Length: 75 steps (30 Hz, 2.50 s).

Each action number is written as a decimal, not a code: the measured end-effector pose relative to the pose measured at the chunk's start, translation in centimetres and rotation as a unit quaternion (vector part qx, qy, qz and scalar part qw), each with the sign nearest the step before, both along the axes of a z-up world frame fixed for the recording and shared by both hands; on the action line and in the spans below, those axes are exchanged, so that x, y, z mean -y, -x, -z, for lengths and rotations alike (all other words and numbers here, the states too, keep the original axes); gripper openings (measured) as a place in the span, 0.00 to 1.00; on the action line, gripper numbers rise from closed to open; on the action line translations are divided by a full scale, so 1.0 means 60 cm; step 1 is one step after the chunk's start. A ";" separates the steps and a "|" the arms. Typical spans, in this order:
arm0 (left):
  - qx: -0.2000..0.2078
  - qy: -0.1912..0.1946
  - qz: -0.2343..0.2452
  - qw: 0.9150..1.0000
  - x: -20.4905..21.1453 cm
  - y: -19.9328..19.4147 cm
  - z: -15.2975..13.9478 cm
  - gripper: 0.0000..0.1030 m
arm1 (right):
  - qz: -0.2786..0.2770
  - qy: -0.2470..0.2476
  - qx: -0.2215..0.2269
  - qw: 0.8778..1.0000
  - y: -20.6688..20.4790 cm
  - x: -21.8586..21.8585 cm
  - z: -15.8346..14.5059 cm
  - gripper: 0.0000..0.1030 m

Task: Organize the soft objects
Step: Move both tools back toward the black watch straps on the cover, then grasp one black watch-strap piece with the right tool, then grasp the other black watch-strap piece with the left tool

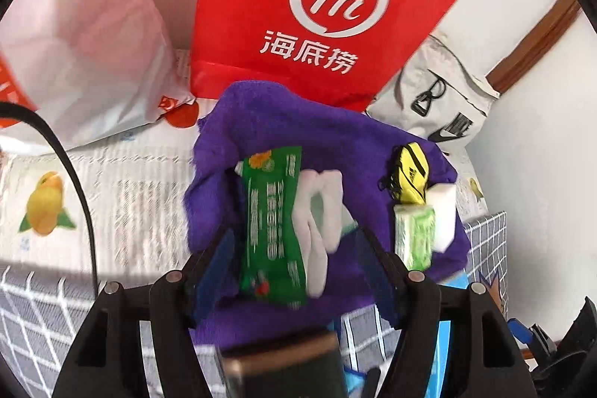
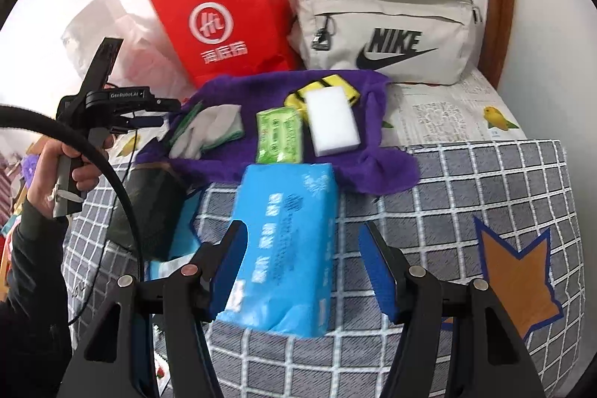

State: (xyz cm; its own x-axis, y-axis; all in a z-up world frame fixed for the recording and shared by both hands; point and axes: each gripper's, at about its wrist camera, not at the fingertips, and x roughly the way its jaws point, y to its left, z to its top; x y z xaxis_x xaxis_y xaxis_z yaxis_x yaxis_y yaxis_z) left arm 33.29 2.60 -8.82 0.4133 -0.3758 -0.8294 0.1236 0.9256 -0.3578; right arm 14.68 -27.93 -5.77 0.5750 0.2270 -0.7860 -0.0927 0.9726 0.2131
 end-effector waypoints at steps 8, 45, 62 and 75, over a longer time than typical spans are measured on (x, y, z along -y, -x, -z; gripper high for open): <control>0.004 -0.018 -0.005 1.000 -0.017 0.109 -0.017 0.64 | -0.045 -0.008 -0.008 0.999 0.054 -0.065 0.010 0.60; 0.065 -0.075 -0.004 0.995 -0.011 0.420 0.014 0.67 | -0.054 0.064 -0.020 0.996 0.120 -0.213 0.163 0.19; 0.052 -0.094 0.059 0.992 0.076 0.420 0.063 0.67 | -0.027 0.067 -0.012 0.997 0.182 -0.138 0.121 0.18; 0.067 -0.147 0.093 0.982 0.161 0.398 0.122 0.56 | 0.016 0.075 -0.021 0.997 0.182 -0.062 0.133 0.18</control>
